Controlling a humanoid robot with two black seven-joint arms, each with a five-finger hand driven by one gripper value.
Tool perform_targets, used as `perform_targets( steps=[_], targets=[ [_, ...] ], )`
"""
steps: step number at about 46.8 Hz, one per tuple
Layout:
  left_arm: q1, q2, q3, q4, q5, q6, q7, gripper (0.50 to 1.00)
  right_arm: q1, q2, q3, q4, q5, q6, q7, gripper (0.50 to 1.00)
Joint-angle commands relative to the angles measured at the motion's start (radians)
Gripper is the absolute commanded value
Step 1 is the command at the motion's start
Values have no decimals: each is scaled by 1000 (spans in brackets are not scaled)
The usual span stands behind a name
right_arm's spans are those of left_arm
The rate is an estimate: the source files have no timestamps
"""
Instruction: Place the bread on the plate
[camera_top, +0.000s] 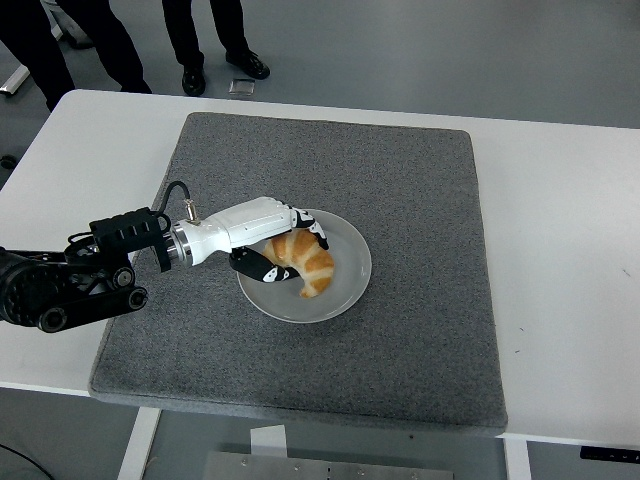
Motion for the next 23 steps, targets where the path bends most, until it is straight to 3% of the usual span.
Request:
perform_targets(
  steps=[1, 20, 23],
  targets=[
    [1, 0, -18, 0, -14, 0, 1, 709, 0, 0, 0, 0, 0, 0, 0, 952],
    [1, 3, -18, 0, -39, -2, 1, 923, 0, 0, 0, 0, 0, 0, 1, 952],
    [1, 3, -18, 0, -42, -2, 1, 932, 0, 0, 0, 0, 0, 0, -1, 952]
  ],
)
